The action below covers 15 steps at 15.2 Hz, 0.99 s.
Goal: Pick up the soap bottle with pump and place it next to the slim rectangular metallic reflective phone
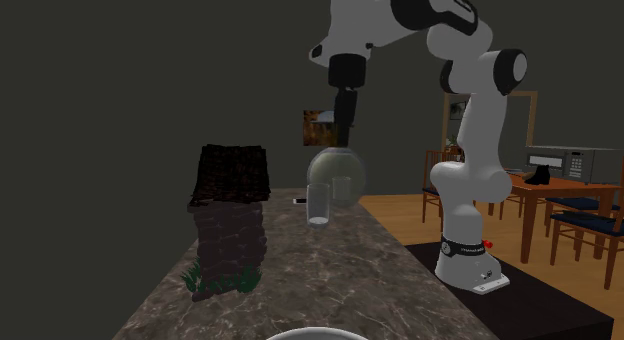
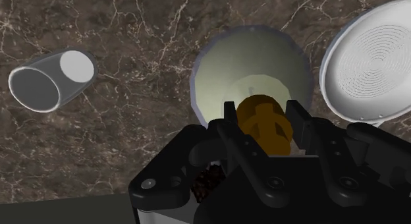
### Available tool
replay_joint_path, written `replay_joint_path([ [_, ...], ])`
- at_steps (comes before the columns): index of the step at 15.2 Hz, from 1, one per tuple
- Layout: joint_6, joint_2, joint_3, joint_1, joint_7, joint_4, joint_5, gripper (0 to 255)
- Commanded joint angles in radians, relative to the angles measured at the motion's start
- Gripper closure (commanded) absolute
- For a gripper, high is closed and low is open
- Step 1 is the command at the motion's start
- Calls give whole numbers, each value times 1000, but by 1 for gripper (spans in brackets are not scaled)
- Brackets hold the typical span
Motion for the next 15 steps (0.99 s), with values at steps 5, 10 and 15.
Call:
replay_joint_path([
  [5,-84,24,1,-1,6,108,-6,255],
  [10,-156,50,3,-2,11,205,-12,255],
  [15,-168,57,-25,-21,-35,222,-14,255],
])
